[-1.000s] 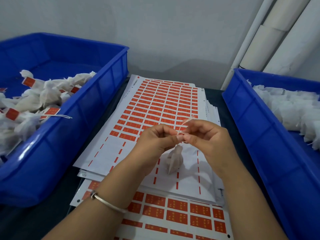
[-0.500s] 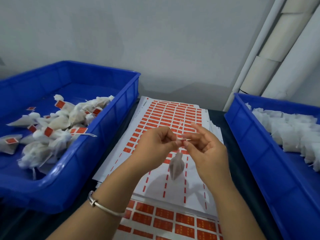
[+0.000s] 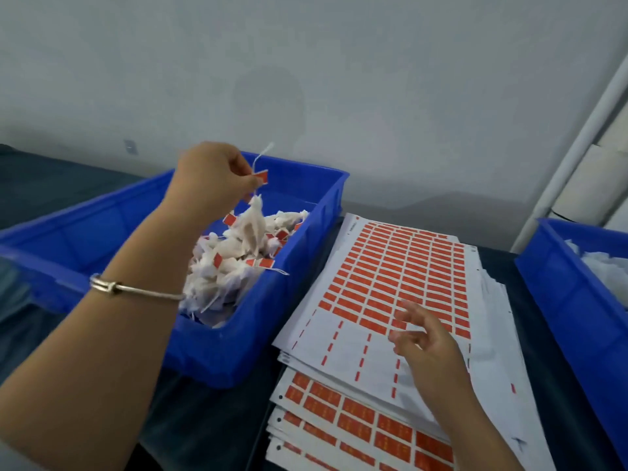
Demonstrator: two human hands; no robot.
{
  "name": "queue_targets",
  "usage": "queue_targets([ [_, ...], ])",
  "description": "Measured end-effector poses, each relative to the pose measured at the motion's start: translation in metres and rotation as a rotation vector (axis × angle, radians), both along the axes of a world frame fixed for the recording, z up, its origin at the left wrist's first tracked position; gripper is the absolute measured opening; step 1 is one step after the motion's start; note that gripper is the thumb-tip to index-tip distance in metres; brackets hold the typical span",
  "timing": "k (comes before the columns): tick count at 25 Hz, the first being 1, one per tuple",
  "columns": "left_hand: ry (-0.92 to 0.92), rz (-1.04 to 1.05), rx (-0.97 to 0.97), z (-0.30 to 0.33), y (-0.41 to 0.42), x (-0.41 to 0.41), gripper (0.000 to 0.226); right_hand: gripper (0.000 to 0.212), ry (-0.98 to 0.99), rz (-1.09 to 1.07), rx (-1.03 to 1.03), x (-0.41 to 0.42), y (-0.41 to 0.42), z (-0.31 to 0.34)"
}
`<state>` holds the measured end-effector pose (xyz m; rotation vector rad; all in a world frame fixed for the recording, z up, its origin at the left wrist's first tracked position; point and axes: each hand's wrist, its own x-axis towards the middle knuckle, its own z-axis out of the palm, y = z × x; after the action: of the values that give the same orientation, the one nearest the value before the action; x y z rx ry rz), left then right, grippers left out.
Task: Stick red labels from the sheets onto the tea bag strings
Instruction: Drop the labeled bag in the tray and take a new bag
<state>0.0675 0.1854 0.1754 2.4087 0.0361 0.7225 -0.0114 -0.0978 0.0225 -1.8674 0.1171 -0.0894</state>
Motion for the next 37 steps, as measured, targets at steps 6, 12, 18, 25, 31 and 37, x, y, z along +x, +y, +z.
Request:
queue_targets([
  [6,0.515,0.099,0.324,-0.030,0.025,0.000,0.028,0.017,0.050,0.080,-0.102,-0.007,0.006,0.000],
  [12,0.195,-0.036,0.220,-0.033,-0.057,-0.021,0.011,0.017,-0.018,0.046,-0.221,-0.002,-0.025,0.048],
  [18,0.478,-0.529,0.138,-0.108,-0.208,-0.039,0.026,0.019,-0.201,-0.235,-0.239,0.054,-0.122,0.115],
  [25,0.593,-0.571,0.598,-0.208,-0.258,-0.027,0.081,0.036,0.255,-0.637,-0.305,0.103,-0.305,0.090],
  [31,0.667,-0.569,0.686,-0.219,-0.264,-0.009,0.118,0.044,0.507,-0.715,-0.783,0.120,-0.372,0.022],
  [37,0.547,-0.619,0.718,-0.215,-0.264,0.001,0.144,0.039,0.616,-0.784,-0.715,0.139,-0.402,-0.001],
])
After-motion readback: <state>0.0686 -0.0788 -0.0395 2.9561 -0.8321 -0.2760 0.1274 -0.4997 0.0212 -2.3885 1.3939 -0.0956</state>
